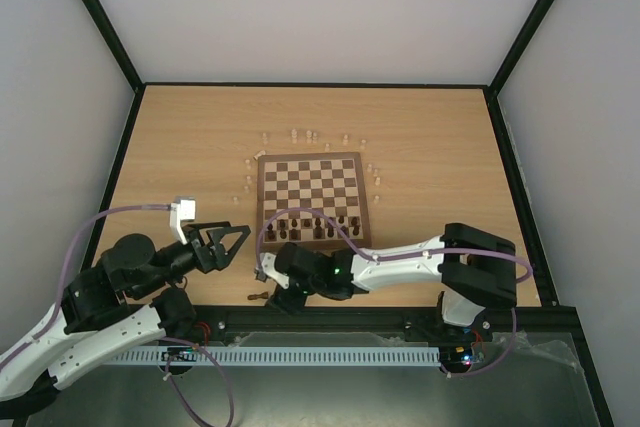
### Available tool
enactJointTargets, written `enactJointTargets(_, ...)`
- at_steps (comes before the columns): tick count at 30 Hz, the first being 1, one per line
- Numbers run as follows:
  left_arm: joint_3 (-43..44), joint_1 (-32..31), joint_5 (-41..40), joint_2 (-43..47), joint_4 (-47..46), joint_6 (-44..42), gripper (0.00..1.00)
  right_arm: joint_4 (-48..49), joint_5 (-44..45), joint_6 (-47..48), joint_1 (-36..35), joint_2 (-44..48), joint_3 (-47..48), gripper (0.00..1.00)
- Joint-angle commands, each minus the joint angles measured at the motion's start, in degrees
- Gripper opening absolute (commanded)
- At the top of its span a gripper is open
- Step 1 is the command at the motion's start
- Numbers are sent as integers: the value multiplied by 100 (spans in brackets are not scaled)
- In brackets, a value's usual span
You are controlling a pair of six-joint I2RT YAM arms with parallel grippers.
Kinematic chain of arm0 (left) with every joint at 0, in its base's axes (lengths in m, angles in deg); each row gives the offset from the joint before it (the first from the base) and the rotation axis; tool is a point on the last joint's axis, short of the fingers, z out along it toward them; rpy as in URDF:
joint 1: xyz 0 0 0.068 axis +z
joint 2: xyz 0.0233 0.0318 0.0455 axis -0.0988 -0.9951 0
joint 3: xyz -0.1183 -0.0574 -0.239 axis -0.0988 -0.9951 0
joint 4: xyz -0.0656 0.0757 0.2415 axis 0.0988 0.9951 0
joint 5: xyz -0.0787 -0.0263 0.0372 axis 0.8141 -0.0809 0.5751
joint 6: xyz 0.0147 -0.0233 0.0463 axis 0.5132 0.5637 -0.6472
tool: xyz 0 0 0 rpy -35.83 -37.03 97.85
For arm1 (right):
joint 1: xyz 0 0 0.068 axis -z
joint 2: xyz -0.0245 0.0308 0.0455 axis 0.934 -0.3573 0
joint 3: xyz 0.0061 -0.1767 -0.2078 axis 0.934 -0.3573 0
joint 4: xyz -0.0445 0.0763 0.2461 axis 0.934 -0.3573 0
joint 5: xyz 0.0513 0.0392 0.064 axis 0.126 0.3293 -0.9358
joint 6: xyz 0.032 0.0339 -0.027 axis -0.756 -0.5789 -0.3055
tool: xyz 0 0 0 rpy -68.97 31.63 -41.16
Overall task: Set up the chess pieces on the board
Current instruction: Pick up the chess piece at the center of the board.
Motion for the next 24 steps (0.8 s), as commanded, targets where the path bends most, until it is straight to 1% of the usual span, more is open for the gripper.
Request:
enactJointTargets(1, 68, 28, 56, 63, -39, -92, 99, -3, 369, 209, -144, -314, 219, 65)
enactJointTargets(7, 85, 28, 5, 218, -15, -91, 99, -57, 705, 286, -283, -703, 500, 57)
enactJointTargets(10, 86, 28, -6, 257, 15, -91, 99, -31, 766, 308, -296, -791, 582, 55)
enactJointTargets(16, 83, 28, -18, 329, 51, -83, 99, -49, 822, 349, -290, -947, 693, 48)
enactJointTargets(21, 79, 28, -32, 358, 81, -83, 99, -64, 797, 357, -292, -1083, 765, 47)
enactJointTargets(24, 70, 28, -35, 358, 76, -91, 99, -56, 774, 362, -296, -1126, 770, 44)
